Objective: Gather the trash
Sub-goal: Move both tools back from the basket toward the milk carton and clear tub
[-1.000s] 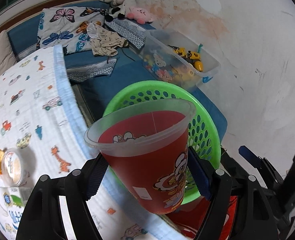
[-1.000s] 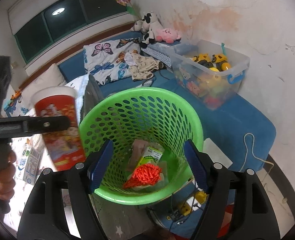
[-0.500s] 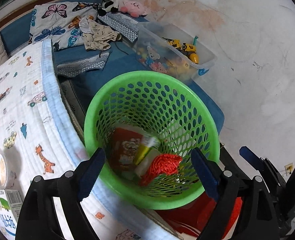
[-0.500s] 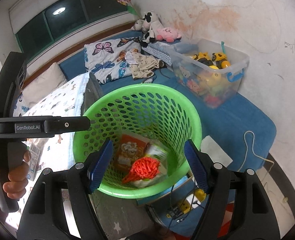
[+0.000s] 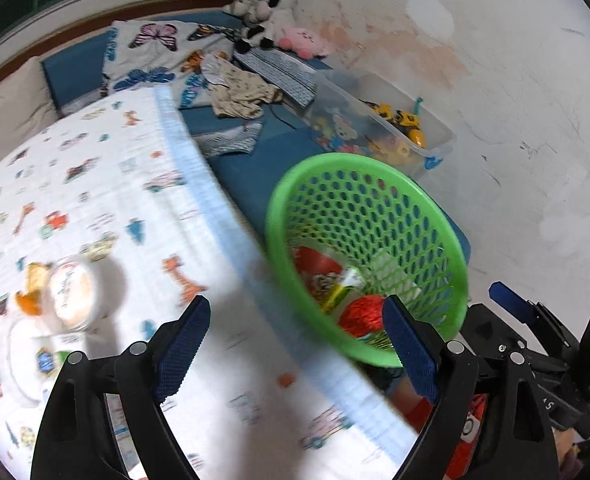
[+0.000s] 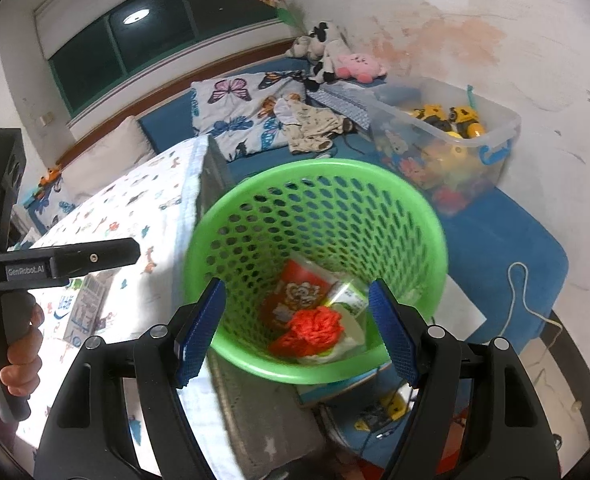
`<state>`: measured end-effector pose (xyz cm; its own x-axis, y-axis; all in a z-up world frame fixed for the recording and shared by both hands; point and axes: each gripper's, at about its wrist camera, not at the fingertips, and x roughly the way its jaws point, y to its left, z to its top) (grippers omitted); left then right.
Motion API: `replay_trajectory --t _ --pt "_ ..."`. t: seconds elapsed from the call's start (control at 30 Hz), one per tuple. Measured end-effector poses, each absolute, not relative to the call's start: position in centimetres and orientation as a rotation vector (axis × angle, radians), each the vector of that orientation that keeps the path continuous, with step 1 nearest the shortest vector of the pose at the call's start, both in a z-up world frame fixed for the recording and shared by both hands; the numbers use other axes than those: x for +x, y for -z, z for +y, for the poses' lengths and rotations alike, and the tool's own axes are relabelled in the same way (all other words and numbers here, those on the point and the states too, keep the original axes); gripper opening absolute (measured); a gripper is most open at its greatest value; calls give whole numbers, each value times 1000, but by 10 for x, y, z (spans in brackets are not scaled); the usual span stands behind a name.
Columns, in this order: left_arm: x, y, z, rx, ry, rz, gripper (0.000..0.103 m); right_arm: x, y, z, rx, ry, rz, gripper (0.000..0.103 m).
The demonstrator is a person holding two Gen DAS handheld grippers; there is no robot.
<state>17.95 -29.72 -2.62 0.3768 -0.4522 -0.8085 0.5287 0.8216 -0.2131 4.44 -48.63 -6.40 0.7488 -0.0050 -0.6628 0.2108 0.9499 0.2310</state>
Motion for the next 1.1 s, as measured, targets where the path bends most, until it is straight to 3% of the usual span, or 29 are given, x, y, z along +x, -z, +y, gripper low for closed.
replay_trajectory --t 1.1 --pt "187 29 -45 -113 260 943 84 117 64 -298 199 -229 842 77"
